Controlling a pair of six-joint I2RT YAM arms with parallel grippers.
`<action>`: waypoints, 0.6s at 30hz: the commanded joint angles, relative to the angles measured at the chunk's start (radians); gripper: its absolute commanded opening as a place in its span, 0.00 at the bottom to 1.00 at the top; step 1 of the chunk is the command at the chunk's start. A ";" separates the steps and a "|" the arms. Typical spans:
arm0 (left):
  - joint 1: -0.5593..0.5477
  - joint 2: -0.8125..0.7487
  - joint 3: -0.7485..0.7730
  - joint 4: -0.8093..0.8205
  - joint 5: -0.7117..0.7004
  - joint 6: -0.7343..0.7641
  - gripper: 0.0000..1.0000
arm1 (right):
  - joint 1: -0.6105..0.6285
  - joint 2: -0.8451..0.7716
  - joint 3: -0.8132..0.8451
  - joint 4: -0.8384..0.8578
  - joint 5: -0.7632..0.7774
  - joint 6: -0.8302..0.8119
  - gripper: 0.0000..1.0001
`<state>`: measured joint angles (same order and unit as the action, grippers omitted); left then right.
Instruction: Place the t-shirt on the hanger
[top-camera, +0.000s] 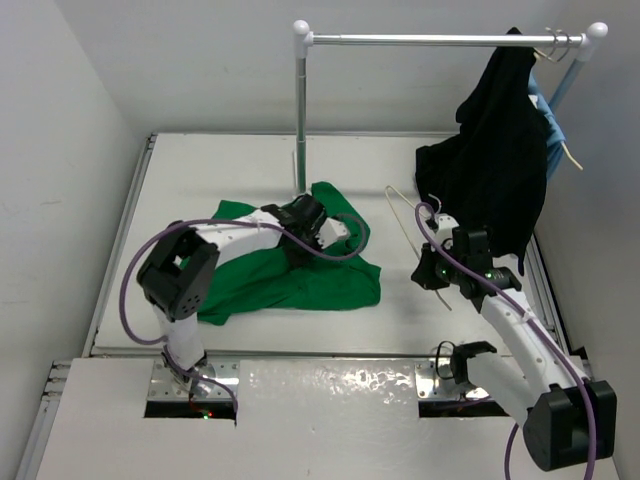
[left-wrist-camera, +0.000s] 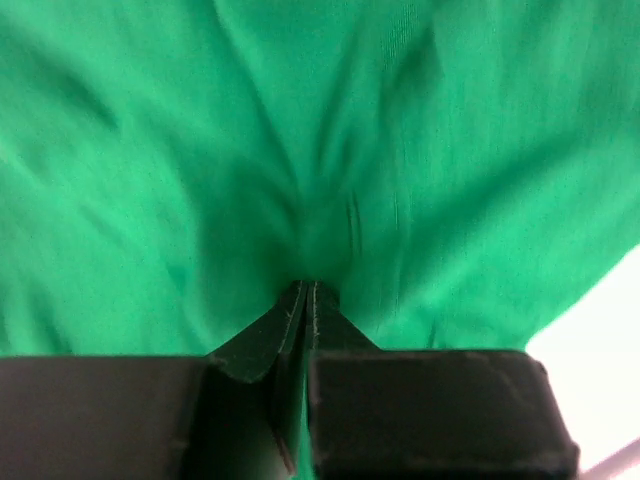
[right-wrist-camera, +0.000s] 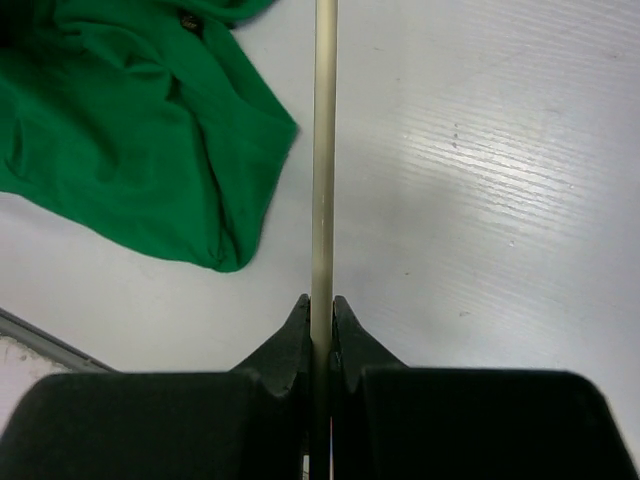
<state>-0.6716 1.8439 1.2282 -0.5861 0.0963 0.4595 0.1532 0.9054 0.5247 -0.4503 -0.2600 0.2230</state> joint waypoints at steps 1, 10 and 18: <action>0.015 -0.077 -0.054 -0.109 -0.015 0.074 0.03 | 0.006 -0.017 0.003 0.061 -0.048 0.010 0.00; 0.014 -0.097 0.210 -0.035 0.101 0.078 0.41 | 0.009 -0.011 0.003 0.029 -0.035 0.006 0.00; 0.000 0.210 0.528 -0.102 0.204 0.149 0.38 | 0.006 -0.002 -0.005 0.006 0.004 0.022 0.00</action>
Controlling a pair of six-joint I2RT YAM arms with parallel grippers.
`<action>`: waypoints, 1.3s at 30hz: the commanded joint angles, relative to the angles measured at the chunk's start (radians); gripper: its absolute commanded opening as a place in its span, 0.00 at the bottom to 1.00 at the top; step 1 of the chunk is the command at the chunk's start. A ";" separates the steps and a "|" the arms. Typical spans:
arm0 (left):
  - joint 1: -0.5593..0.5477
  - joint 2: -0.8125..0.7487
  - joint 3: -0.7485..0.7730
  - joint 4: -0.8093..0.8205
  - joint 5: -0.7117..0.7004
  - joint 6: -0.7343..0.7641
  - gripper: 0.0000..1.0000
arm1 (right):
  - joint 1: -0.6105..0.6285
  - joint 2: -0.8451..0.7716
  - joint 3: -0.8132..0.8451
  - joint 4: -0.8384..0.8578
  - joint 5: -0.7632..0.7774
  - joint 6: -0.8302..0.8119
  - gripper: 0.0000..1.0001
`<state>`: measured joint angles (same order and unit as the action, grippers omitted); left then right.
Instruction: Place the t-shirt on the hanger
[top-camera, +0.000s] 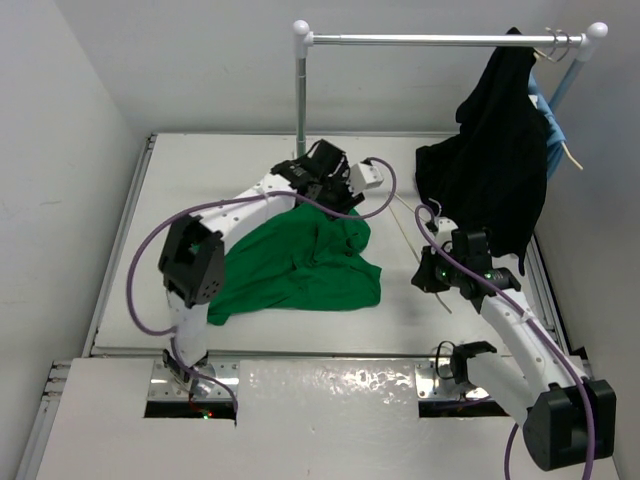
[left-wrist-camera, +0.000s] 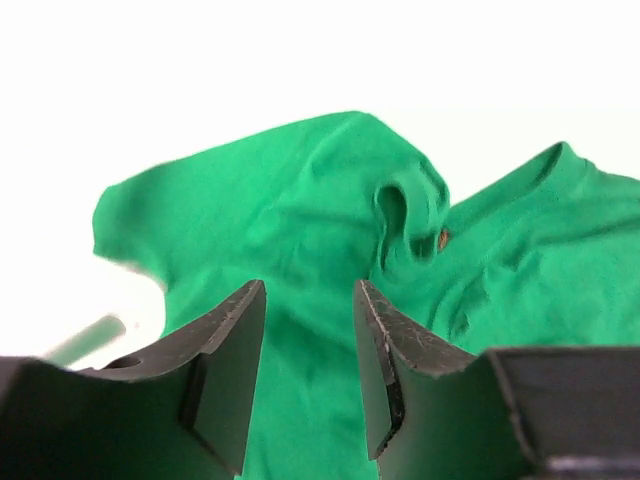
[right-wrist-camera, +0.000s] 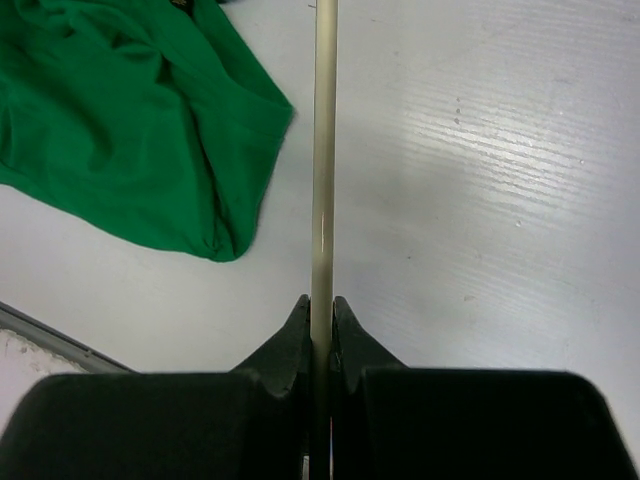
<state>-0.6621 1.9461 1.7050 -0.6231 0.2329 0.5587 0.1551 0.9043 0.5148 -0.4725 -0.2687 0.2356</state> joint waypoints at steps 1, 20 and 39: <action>-0.019 0.131 0.079 -0.091 0.113 0.046 0.38 | 0.004 0.002 0.007 0.022 0.019 0.007 0.00; -0.067 0.194 0.013 -0.018 0.183 -0.117 0.00 | 0.004 0.001 0.025 -0.009 0.091 -0.002 0.00; -0.208 0.225 0.119 -0.148 0.279 -0.116 0.55 | -0.028 -0.062 0.071 -0.103 0.258 0.004 0.00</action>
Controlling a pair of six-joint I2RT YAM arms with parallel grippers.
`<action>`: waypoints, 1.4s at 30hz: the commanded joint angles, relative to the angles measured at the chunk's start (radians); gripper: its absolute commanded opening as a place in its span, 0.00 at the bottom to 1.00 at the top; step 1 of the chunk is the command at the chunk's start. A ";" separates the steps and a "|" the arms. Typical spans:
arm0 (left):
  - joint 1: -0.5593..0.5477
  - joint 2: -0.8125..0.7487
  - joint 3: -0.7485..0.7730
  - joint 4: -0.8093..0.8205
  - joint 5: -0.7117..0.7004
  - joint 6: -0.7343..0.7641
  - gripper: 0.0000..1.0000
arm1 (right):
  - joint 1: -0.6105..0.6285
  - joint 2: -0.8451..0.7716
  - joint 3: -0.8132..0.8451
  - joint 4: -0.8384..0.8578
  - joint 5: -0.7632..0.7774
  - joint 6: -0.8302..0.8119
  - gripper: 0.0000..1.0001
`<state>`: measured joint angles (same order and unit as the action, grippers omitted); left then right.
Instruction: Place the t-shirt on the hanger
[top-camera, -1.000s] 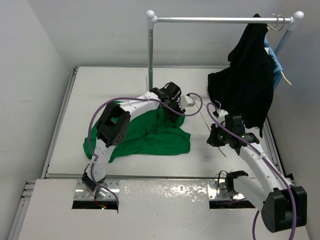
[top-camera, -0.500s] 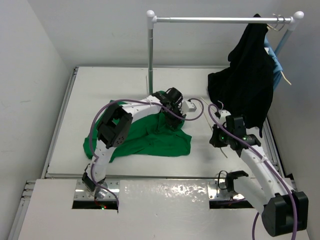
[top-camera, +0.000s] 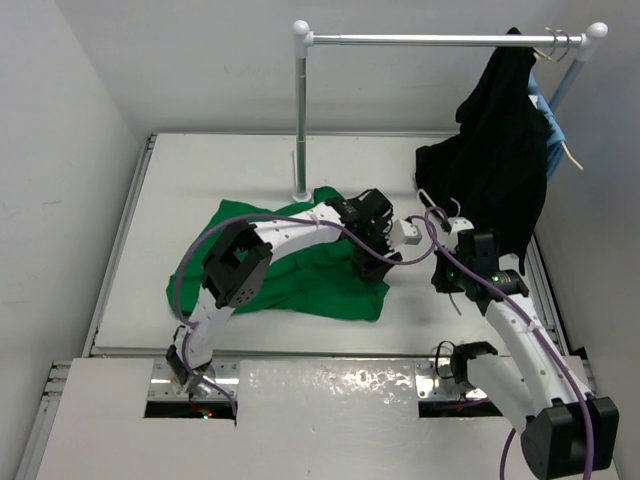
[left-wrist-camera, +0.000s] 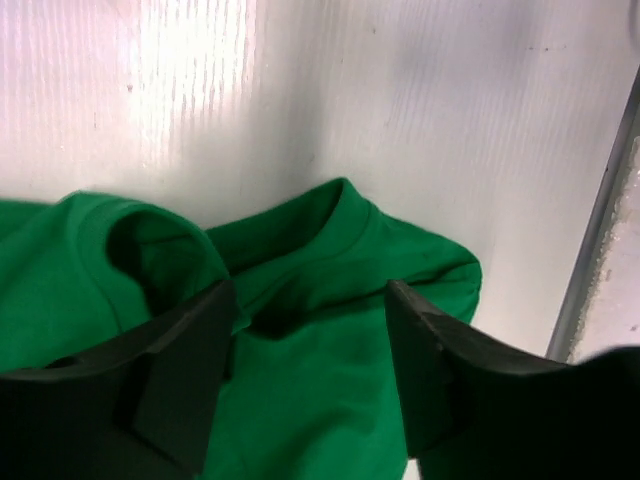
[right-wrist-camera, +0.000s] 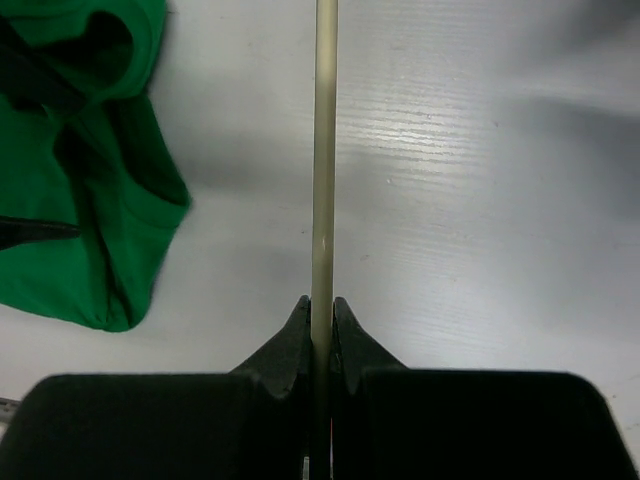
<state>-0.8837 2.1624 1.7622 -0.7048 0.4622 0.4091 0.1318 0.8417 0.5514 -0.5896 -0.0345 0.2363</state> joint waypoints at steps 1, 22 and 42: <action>0.014 -0.004 0.069 -0.070 0.049 0.040 0.60 | -0.004 0.000 0.030 0.017 0.022 0.004 0.00; 0.051 0.036 0.088 0.064 -0.293 0.014 0.34 | -0.006 -0.007 -0.010 0.051 0.002 0.000 0.00; 0.078 -0.082 0.016 0.206 -0.597 -0.035 0.00 | 0.025 -0.023 -0.042 0.106 -0.174 0.049 0.00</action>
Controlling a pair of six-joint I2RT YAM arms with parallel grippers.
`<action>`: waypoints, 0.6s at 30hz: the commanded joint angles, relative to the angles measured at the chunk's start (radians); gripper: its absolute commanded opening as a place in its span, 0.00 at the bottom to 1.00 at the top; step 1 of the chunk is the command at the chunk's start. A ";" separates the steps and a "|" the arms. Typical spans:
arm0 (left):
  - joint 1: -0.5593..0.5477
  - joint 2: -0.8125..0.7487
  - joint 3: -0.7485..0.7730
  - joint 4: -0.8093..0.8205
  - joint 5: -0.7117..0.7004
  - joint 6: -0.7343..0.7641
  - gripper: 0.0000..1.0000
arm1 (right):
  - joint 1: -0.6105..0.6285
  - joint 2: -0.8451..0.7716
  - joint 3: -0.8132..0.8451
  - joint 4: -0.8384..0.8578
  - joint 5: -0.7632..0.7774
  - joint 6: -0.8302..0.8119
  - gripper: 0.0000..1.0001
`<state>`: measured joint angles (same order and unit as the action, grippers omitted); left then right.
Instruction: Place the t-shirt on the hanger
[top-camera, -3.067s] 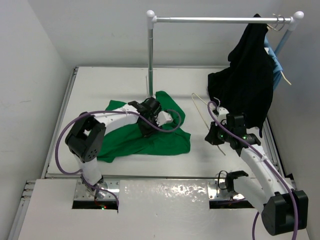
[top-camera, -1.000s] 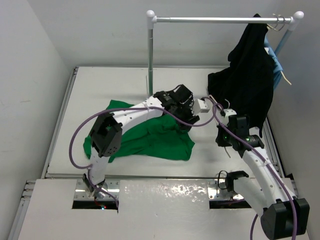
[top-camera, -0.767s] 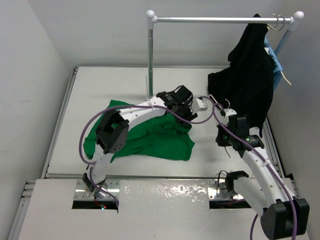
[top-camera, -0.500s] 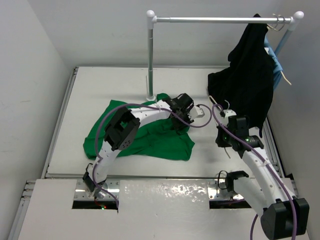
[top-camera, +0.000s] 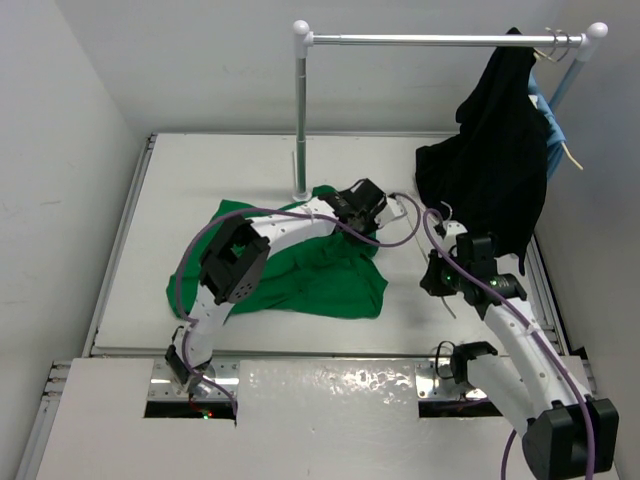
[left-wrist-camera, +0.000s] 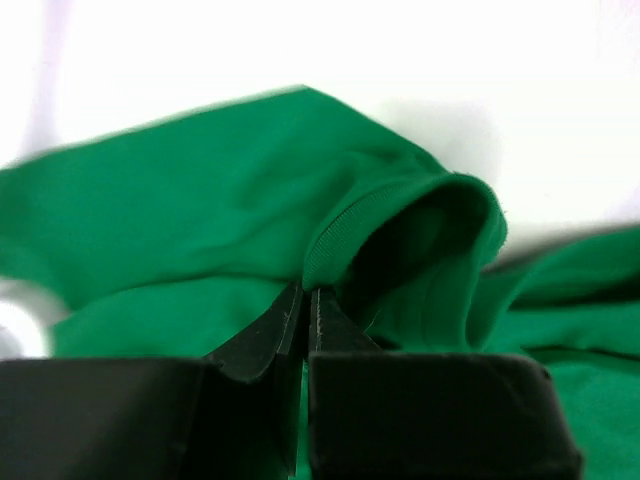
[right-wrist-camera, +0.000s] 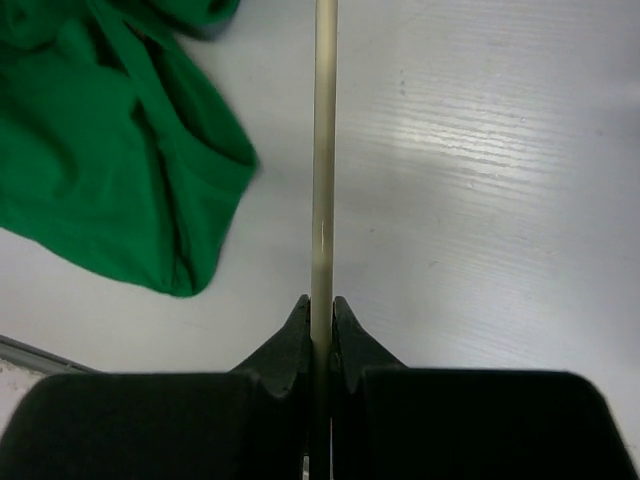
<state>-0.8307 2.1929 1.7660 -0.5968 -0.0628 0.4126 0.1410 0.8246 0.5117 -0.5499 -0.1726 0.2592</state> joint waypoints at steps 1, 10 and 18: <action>0.036 -0.123 0.013 0.100 -0.072 -0.050 0.00 | 0.026 -0.004 -0.004 0.056 -0.009 0.029 0.00; 0.080 -0.099 0.055 0.081 -0.013 -0.093 0.00 | 0.094 -0.056 -0.019 0.031 -0.091 0.067 0.00; 0.099 -0.078 0.084 0.066 0.037 -0.104 0.00 | 0.282 -0.091 -0.055 0.076 -0.068 0.164 0.00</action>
<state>-0.7368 2.1094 1.8072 -0.5503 -0.0551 0.3302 0.3740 0.7433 0.4633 -0.5461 -0.2314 0.3687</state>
